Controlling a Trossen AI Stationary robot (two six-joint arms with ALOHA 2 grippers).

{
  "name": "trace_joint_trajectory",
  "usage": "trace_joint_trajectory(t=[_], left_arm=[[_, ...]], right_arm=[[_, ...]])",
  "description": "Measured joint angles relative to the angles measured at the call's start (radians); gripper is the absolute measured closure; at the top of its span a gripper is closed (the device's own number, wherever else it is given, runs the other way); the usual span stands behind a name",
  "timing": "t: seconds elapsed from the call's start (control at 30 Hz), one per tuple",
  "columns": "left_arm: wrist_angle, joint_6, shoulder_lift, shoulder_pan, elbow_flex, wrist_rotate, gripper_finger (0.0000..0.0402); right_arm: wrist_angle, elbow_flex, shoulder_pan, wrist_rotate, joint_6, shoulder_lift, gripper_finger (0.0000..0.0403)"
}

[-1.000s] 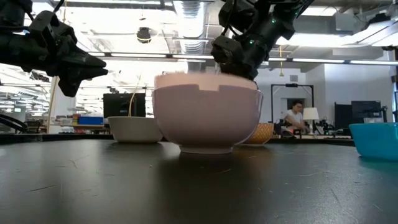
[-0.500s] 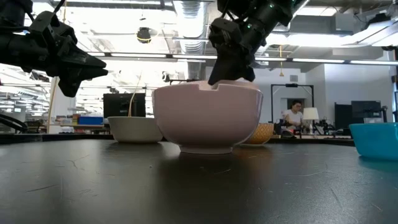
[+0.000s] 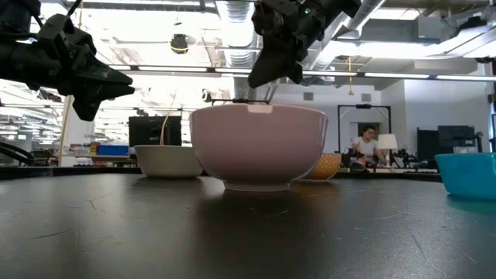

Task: Nest bowls inside each other
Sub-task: Stack the light orange bowl on top of the white bowl

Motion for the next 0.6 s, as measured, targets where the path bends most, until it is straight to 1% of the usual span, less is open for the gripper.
trace_joint_trajectory(t=[0.07,0.1,0.2,0.27,0.33,0.6], left_arm=[[0.000,0.000,0.000,0.000,0.000,-0.002,0.0313],[0.000,0.000,0.000,0.000,0.000,-0.002,0.0313],[0.000,0.000,0.000,0.000,0.000,-0.002,0.0313],[0.000,-0.005,0.000,0.000,0.000,-0.005,0.0313],[0.002,-0.008,0.000,0.000,0.000,-0.006,0.0313],[0.000,-0.021,0.019,0.000,0.000,-0.015,0.0313]], right_arm=[[0.012,-0.017,0.004,0.004,0.000,0.000,0.0383],[0.016,-0.023,0.004,0.020,0.004,0.002,0.0392],[0.088,-0.044,0.004,0.095,0.036,0.018,0.0389],[0.129,-0.065,0.004,0.113,0.041,0.026,0.0389],[0.208,-0.074,0.004,0.114,0.042,0.051,0.0393],[0.281,-0.079,0.022,0.100,0.043,0.136,0.0398]])
